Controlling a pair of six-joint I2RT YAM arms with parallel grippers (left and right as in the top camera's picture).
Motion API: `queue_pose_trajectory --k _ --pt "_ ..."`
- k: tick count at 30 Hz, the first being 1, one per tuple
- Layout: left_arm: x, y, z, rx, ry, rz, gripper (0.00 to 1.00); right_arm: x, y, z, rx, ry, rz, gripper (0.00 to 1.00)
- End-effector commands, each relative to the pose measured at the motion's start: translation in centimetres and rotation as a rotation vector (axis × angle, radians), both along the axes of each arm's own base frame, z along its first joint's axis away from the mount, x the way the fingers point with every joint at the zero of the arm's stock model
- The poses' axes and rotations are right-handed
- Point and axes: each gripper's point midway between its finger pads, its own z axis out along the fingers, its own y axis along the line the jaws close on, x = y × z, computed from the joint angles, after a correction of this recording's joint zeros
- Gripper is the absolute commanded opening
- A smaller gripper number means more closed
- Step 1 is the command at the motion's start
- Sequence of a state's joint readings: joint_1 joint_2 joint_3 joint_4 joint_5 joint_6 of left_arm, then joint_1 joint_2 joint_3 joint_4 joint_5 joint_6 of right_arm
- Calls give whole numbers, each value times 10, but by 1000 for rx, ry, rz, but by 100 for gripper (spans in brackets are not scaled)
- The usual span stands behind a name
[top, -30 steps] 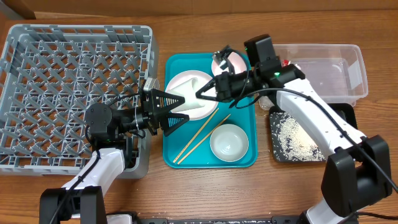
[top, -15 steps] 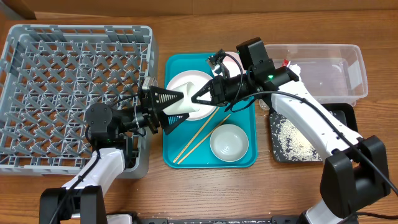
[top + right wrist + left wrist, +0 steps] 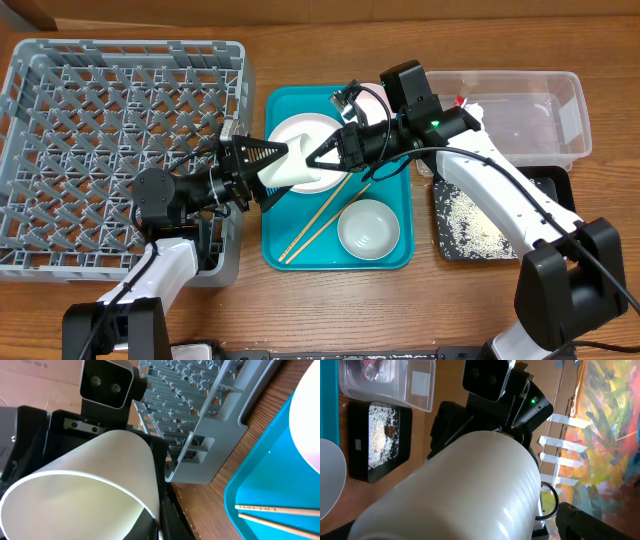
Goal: Sort waste into correct bins and load items into the dishwasher
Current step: 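Grasp the white cup with the left gripper and open the right gripper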
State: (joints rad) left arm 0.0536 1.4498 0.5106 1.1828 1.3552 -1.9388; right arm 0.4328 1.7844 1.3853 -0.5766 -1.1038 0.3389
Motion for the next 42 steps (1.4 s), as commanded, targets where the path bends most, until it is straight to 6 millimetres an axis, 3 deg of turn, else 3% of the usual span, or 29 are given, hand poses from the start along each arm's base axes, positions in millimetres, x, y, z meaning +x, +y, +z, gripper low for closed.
queue_pose_trajectory --k 1,13,25,32,42 --pt "-3 1 2 7 -11 -23 96 -3 1 4 26 -25 28 4" --pt "-13 -1 8 17 -49 -71 81 -10 13 -2 19 -79 68 4" --pt "-22 -3 5 41 -82 -121 81 -14 8 -4 28 -109 98 4" --pt "-36 -4 0 72 -105 -207 80 -9 4 -4 37 -170 107 4" --pt "-37 -5 -1 76 -130 -209 77 -14 0 -8 34 -222 142 4"
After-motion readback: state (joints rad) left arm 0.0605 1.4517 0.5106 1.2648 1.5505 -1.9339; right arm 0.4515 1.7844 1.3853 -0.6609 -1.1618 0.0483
